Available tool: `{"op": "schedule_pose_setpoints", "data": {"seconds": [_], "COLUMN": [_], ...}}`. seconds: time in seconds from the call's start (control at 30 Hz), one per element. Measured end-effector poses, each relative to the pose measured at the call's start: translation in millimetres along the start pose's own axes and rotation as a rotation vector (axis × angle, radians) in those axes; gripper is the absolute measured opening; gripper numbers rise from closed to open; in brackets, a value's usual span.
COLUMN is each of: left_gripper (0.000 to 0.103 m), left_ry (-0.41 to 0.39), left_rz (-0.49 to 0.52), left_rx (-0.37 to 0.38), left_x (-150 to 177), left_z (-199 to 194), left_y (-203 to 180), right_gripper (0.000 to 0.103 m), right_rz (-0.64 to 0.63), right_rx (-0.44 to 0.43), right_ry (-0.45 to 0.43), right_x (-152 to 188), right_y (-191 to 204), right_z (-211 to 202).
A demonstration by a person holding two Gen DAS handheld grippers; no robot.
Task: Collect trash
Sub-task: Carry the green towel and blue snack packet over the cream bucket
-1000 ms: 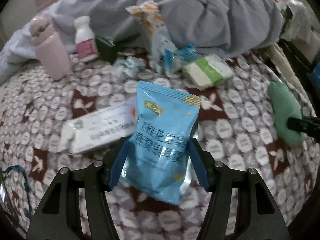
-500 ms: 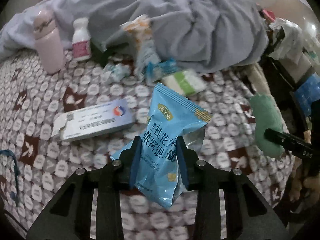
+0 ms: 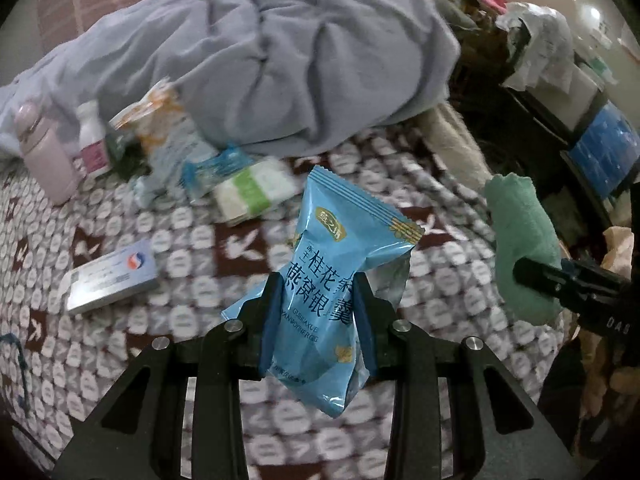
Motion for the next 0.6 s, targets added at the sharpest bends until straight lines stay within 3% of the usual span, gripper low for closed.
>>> {"op": "schedule_pose_setpoints", "data": {"seconds": [0.6], "left_gripper": [0.032], "left_ry": [-0.022], "left_rz": [0.158], "left_rx": [0.06], "left_x": [-43], "left_z": [17], "left_y": [-109], "right_gripper": [0.043], "right_rz": [0.103], "right_rx": [0.049], "right_ry": [-0.087], "right_x": [-3], "right_y": [-78], "right_z": [-57]}}
Point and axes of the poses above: each gripper's, at about its wrist camera, not at the fingertips, and z roughly the way its jaws point, y to its left, x to its underside, the point moved 1 cm from there along z, roughly the way its jaws point, and after that the axes turned 15 degrees about z, right-handed, at the moved point
